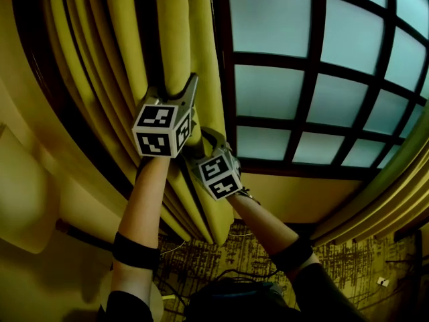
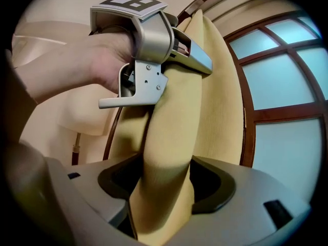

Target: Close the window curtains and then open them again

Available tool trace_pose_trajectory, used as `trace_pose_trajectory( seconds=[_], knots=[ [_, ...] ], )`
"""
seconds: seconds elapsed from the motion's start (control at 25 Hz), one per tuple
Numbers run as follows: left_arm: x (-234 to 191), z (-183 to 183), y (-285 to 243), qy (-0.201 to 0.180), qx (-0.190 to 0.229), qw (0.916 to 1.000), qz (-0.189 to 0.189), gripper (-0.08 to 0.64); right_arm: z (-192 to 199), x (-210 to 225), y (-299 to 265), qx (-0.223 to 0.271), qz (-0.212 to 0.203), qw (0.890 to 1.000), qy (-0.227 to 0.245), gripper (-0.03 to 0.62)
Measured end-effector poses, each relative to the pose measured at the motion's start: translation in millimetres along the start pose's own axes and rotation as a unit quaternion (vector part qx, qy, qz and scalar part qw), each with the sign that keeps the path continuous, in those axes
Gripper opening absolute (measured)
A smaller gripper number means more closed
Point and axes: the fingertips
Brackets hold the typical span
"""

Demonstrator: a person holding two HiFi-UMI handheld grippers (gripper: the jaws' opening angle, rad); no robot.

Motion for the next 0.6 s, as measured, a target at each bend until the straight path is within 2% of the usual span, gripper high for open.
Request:
trace_pose_trajectory(
  seconds=[0.04,0.08,0.12,0.2,0.32,0.6],
  knots=[
    [1.1,-0.2,0.7,0.004,0.003,1.0000,0.004,0.076,0.1,-0.6,0.3,-0.001,0.003,1.000,0.002,0.263],
    [2.7,-0.1,0.7,0.007,0.005,0.9999,0.008,0.048,0.7,0.0,0.6,-0.001,0.007,1.000,0.002,0.179],
    [4.6,-0.1,0.4,0.011,0.006,0.9998,0.012,0.023,1.4,1.3,1.0,0.000,0.011,1.000,0.000,0.131],
    [8.4,-1.3,-0.6,0.016,0.010,0.9996,0.022,0.007,1.7,5.0,2.0,0.006,0.011,1.000,-0.014,0.036],
    [10.4,-3.9,-1.3,0.021,0.016,0.9992,0.031,0.003,1.2,9.6,2.7,0.013,0.005,0.999,-0.036,0.025],
    [33.0,-11.1,-9.7,0.030,0.034,0.9986,0.028,0.003,9.6,27.4,16.4,0.016,0.015,0.998,-0.052,0.025]
  ],
)
Point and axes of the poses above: the fingertips, and each gripper's own axes: y backward along the fingers, x to its right, z out of its underside, and after that the axes turned 10 degrees about -x, right-handed
